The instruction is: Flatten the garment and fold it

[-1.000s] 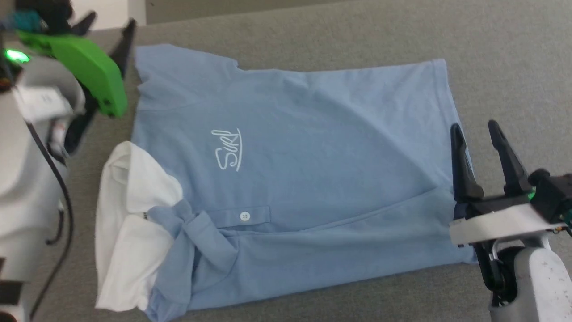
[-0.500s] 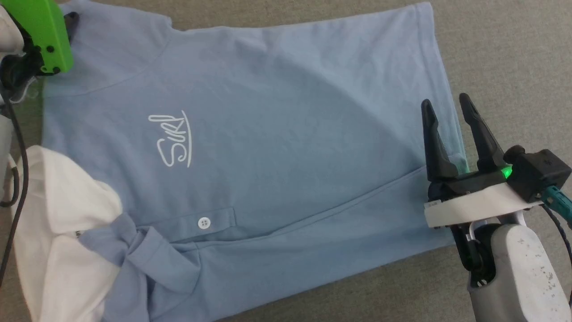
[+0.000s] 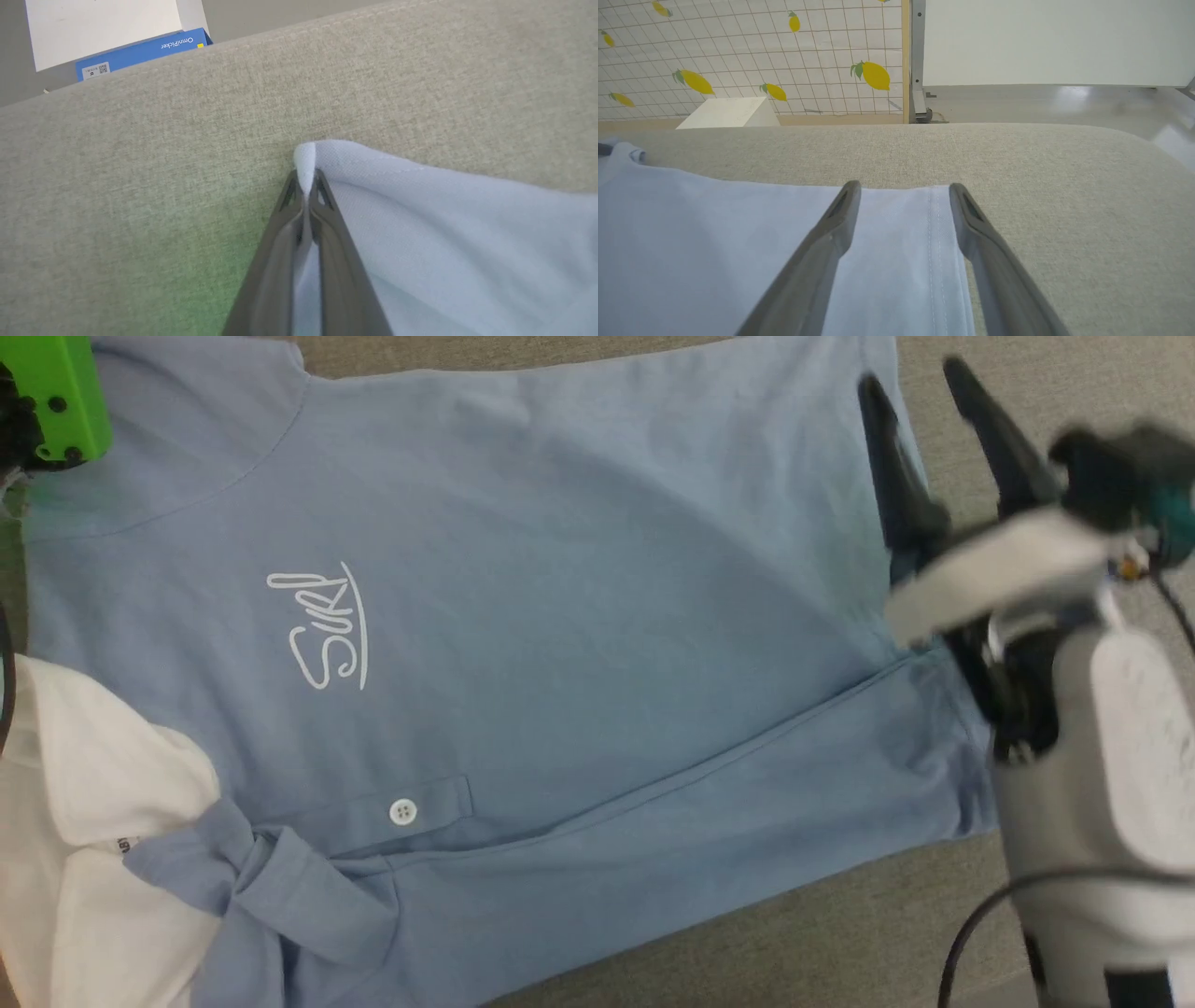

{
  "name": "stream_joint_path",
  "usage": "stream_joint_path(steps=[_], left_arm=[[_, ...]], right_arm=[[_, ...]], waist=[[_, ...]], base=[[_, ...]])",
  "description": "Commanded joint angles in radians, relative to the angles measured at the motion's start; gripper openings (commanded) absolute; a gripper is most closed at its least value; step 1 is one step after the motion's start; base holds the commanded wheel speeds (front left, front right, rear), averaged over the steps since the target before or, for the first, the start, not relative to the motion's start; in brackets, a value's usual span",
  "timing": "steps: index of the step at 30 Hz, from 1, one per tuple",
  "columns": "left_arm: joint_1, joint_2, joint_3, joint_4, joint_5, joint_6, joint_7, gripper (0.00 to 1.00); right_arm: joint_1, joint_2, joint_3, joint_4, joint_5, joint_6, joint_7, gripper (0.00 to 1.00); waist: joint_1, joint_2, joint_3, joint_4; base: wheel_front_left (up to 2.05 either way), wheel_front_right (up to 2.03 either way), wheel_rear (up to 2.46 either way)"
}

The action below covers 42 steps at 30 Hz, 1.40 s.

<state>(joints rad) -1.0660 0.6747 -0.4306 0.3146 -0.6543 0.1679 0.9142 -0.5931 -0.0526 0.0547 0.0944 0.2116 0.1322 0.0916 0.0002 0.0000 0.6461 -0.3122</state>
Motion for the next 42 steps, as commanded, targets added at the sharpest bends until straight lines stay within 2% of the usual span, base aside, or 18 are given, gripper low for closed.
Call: stream_joint_path(steps=[1, 8, 16, 18, 19, 21, 24, 29, 34, 39, 42], left_arm=[[0.048, 0.005, -0.014, 0.012, -0.007, 0.003, 0.022, 0.00], [0.032, -0.019, -0.026, -0.030, -0.008, -0.005, 0.006, 0.00], [0.009, -0.045, -0.044, -0.027, -0.010, -0.034, -0.017, 0.00], [0.007, -0.050, -0.048, -0.022, -0.011, -0.039, -0.024, 0.00], [0.007, -0.051, -0.049, -0.019, -0.011, -0.042, -0.027, 0.00], [0.008, -0.054, -0.051, -0.013, -0.013, -0.046, -0.034, 0.00], [0.011, -0.060, -0.051, -0.002, -0.017, -0.053, -0.053, 0.00], [0.013, -0.064, -0.040, 0.008, -0.003, -0.079, -0.165, 0.00], [0.038, -0.079, -0.019, 0.025, 0.027, -0.112, -0.393, 0.00], [0.147, -0.105, -0.009, 0.015, 0.015, -0.147, -0.577, 0.00], [0.242, -0.117, 0.001, -0.020, -0.011, -0.154, -0.650, 0.00]], right_arm=[[-0.060, 0.002, -0.005, 0.033, 0.001, -0.002, 0.058, 1.00], [-0.334, 0.002, -0.078, 0.291, 0.018, -0.002, 0.406, 1.00], [-0.493, 0.002, -0.182, 0.498, -0.101, -0.002, 0.621, 1.00], [-0.506, 0.002, -0.193, 0.537, -0.132, -0.002, 0.685, 0.46], [-0.509, 0.002, -0.193, 0.547, -0.149, -0.002, 0.711, 0.33], [-0.509, 0.002, -0.194, 0.556, -0.180, -0.002, 0.761, 0.01], [-0.497, 0.002, -0.190, 0.541, -0.205, -0.002, 0.798, 0.00], [-0.475, 0.002, -0.167, 0.474, -0.208, -0.002, 0.702, 0.00], [-0.427, 0.002, -0.141, 0.432, -0.193, -0.002, 0.513, 0.00], [-0.319, -0.027, -0.105, 0.401, -0.148, -0.002, 0.349, 0.00], [-0.237, -0.051, -0.077, 0.374, -0.109, -0.002, 0.276, 0.00]], waist=[[-0.0002, 0.0000, -0.001, 0.004], [-0.0002, 0.0000, 0.017, 0.047], [-0.0002, 0.0000, 0.034, 0.094], [-0.0002, 0.0000, 0.034, 0.100], [-0.0002, 0.0000, 0.034, 0.101], [-0.0002, 0.0000, 0.031, 0.104], [-0.0002, 0.0000, 0.022, 0.108], [-0.0002, 0.0000, -0.002, 0.114], [-0.0002, 0.0000, -0.058, 0.131], [-0.0002, 0.0000, -0.154, 0.162], [-0.0002, 0.0000, -0.213, 0.179]], base=[[0.00, 0.00, 0.00], [0.00, 0.00, 0.00], [0.00, 0.00, 0.00], [0.00, 0.00, 0.00], [0.00, 0.00, 0.00], [0.00, 0.00, 0.00], [0.00, 0.00, 0.00], [0.00, 0.00, 0.00], [0.00, 0.00, 0.00], [0.00, 0.00, 0.00], [0.00, 0.00, 0.00]])
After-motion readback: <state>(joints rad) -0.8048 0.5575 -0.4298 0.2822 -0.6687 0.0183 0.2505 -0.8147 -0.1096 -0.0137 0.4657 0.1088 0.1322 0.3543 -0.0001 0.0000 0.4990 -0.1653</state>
